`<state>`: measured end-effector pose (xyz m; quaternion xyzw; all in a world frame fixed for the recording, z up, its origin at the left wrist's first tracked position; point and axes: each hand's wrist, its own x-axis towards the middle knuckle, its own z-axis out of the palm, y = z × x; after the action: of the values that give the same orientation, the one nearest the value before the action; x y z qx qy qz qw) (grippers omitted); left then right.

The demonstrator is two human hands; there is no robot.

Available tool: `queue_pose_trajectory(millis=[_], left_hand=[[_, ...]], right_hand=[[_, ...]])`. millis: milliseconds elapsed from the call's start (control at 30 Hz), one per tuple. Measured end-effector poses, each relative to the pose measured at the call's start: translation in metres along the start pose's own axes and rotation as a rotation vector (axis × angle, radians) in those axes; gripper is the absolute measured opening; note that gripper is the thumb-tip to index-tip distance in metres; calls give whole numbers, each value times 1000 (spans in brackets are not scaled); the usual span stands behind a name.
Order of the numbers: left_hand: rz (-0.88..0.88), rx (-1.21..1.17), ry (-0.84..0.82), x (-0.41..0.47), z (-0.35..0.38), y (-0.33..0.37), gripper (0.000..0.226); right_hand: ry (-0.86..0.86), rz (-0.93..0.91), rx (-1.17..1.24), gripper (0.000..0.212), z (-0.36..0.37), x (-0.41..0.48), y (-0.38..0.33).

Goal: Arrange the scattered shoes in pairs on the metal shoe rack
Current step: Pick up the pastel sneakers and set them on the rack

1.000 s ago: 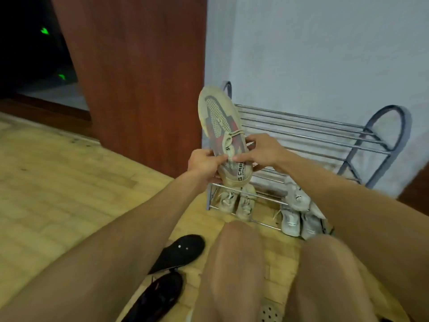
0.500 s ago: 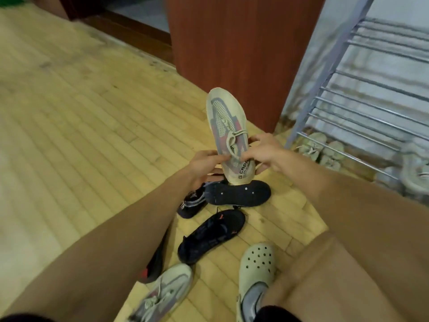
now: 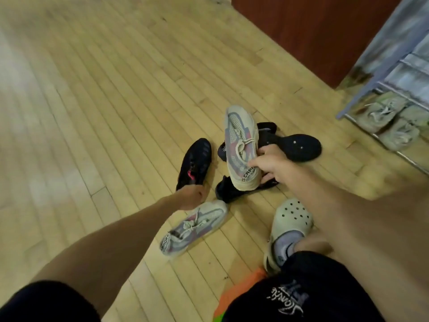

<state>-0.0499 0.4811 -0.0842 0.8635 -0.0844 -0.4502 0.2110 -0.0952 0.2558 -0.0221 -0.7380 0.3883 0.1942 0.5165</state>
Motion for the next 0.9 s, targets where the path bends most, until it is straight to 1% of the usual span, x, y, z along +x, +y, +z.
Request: queue_pose_trajectory(millis=[67, 100, 167, 233, 300, 333, 400, 467, 533, 633, 667, 700, 767, 800, 900], left_hand=[[3, 272, -48, -4, 4, -37, 45], [-10, 339, -67, -5, 7, -54, 48], [-52, 385, -80, -7, 10, -77, 48], [-90, 424, -130, -8, 13, -95, 48], [-121, 482, -187, -9, 16, -108, 56], [-135, 497, -196, -9, 16, -112, 60], [-145, 454, -195, -9, 22, -117, 58], [-111, 408, -177, -9, 35, -115, 48], [-93, 440, -146, -9, 48, -114, 43], [-126, 439, -33, -11, 61, -115, 51], [-139, 424, -26, -12, 64, -115, 54], [-149, 398, -51, -11, 67, -116, 59], [-181, 309, -186, -16, 73, -114, 67], [-213, 224, -251, -19, 76, -113, 67], [-301, -46, -363, -30, 80, -104, 49]], right_hand=[[4, 28, -48, 46, 5, -1, 18], [9, 42, -79, 49, 8, -2, 24], [11, 53, -128, 53, 13, -4, 30], [4, 57, -164, 53, 19, -5, 34], [-8, 53, -251, 50, 25, -10, 35], [-15, 51, -293, 53, 27, -12, 35], [-36, 41, -350, 63, 32, -16, 34], [-43, 21, -407, 71, 34, -19, 33], [-43, 0, -446, 74, 36, -22, 34], [-52, -12, -444, 74, 40, -25, 36], [-54, -14, -446, 72, 41, -26, 38], [-55, -19, -452, 69, 42, -27, 38], [-57, -26, -464, 65, 42, -28, 39], [-55, -26, -464, 64, 41, -28, 39], [-52, -35, -429, 64, 37, -31, 36]])
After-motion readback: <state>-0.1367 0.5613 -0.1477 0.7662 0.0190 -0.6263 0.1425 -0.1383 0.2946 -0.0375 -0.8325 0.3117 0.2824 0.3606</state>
